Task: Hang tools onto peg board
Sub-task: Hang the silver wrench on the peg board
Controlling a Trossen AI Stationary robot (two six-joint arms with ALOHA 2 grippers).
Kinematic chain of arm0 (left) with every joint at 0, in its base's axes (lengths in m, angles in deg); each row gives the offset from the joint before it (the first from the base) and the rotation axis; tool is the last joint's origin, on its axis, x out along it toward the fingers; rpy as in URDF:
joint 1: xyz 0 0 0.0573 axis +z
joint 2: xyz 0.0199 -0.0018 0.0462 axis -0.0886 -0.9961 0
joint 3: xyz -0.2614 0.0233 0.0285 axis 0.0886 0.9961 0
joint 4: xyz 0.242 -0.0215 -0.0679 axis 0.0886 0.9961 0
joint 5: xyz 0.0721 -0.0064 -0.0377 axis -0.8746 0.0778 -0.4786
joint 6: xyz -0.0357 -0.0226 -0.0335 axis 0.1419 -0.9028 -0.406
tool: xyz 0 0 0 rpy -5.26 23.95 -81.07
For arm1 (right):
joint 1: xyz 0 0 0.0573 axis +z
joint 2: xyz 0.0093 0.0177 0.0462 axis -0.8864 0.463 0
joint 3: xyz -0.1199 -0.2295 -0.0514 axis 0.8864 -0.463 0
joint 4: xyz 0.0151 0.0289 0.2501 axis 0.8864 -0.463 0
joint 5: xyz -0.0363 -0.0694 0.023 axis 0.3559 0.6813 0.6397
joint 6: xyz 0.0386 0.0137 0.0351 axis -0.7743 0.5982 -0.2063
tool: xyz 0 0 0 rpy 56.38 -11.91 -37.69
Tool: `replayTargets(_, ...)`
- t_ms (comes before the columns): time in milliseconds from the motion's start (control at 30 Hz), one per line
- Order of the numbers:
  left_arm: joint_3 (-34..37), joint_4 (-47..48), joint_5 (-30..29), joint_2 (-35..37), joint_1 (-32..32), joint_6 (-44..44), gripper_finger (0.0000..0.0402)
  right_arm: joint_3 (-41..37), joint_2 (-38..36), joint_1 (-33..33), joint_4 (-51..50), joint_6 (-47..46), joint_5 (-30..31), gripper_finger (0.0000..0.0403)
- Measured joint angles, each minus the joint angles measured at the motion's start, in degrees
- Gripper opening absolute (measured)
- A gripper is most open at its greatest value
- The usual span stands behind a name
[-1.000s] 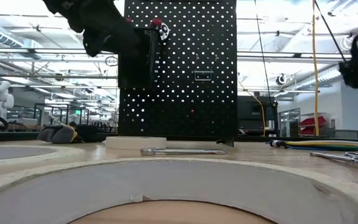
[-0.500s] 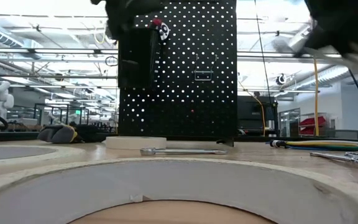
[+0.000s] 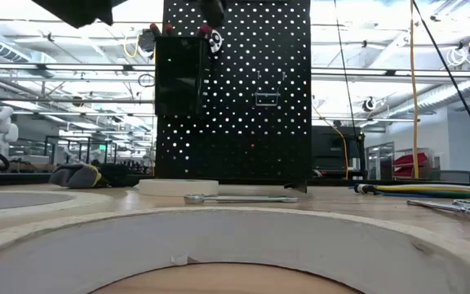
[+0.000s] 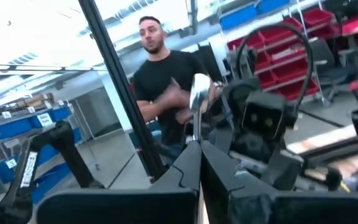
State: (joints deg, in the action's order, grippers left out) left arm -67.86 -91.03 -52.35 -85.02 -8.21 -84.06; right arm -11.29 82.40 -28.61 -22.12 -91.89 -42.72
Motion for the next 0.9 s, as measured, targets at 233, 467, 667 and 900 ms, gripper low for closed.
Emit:
replayTargets(233,-1.47,-1.73,-4.89,-1.47,0.15,0.91,0.0171,0.00,2.58,-3.87,-0.09,-2.68,-0.20,0.0002)
replayTargets(467,-3.66,0.49,-12.31,-1.41,0.00,9.09,0.0171,0.00,9.92,-7.74,1.06,-9.03,2.29,0.0001)
replayTargets(667,-4.57,6.68,-14.34,-1.47,0.26,9.08,0.0166,0.02,14.79,-9.96,7.01,-10.93,0.95,0.0001)
replayTargets(900,-4.57,6.24,-13.89,-1.47,-0.16,9.19,0.0076,0.02,14.69,-10.14,7.65,-9.37,0.80,0.0001)
